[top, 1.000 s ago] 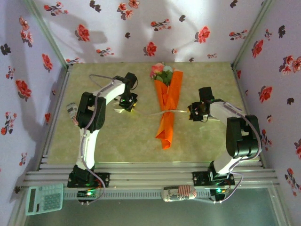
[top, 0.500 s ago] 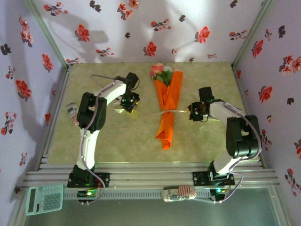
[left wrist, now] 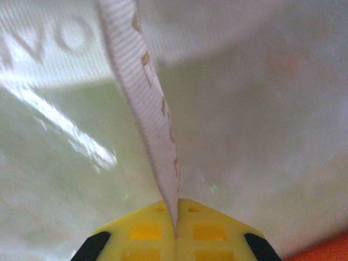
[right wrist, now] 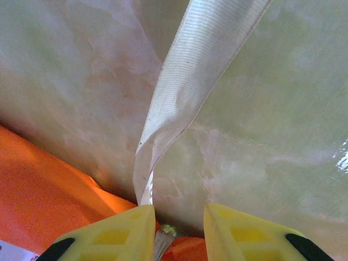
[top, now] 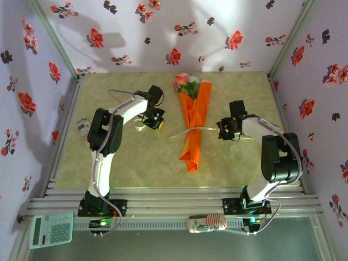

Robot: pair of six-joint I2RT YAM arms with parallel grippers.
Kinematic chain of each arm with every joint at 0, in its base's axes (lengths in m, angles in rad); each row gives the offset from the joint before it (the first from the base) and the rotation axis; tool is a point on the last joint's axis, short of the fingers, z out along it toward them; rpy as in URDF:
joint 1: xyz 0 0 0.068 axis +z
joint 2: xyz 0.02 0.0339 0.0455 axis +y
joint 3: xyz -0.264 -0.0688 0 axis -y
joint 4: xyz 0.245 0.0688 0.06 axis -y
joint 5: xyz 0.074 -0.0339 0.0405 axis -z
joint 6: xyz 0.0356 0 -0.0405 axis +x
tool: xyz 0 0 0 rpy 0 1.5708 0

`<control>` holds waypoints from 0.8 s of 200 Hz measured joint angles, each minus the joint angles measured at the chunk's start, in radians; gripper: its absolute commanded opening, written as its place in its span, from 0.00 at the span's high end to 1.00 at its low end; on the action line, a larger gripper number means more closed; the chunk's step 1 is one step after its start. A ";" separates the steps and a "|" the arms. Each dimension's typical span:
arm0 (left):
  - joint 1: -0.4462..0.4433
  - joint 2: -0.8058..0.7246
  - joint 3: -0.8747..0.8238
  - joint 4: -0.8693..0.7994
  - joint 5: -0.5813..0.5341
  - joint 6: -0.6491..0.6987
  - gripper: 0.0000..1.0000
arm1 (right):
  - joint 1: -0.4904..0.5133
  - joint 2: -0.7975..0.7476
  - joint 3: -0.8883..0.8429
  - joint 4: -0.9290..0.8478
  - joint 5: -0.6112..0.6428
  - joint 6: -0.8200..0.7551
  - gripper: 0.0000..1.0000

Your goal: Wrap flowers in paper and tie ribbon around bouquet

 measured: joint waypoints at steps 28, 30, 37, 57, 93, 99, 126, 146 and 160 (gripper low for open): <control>-0.042 -0.145 -0.059 0.056 0.053 -0.037 1.00 | -0.002 -0.003 0.000 -0.011 0.001 -0.029 0.61; -0.044 -0.154 -0.063 0.061 0.056 -0.040 1.00 | -0.003 -0.004 0.000 -0.013 0.001 -0.029 0.60; -0.053 -0.195 -0.079 0.082 0.068 -0.055 1.00 | -0.006 -0.008 0.000 -0.021 0.002 -0.037 0.60; -0.074 -0.291 -0.114 0.140 0.100 -0.100 1.00 | -0.018 -0.025 0.000 -0.031 0.004 -0.062 0.59; -0.103 -0.349 -0.196 0.268 0.151 -0.204 1.00 | -0.040 -0.042 0.005 -0.049 0.004 -0.117 0.57; -0.111 -0.349 -0.209 0.284 0.156 -0.224 1.00 | -0.040 -0.043 0.010 -0.054 0.004 -0.129 0.58; -0.149 -0.349 -0.235 0.338 0.166 -0.297 1.00 | -0.041 -0.047 0.047 -0.066 0.001 -0.198 0.58; -0.177 -0.349 -0.235 0.382 0.169 -0.339 1.00 | -0.047 -0.047 0.068 -0.068 -0.013 -0.243 0.58; -0.198 -0.349 -0.235 0.404 0.171 -0.366 1.00 | -0.056 -0.047 0.069 -0.069 -0.024 -0.268 0.58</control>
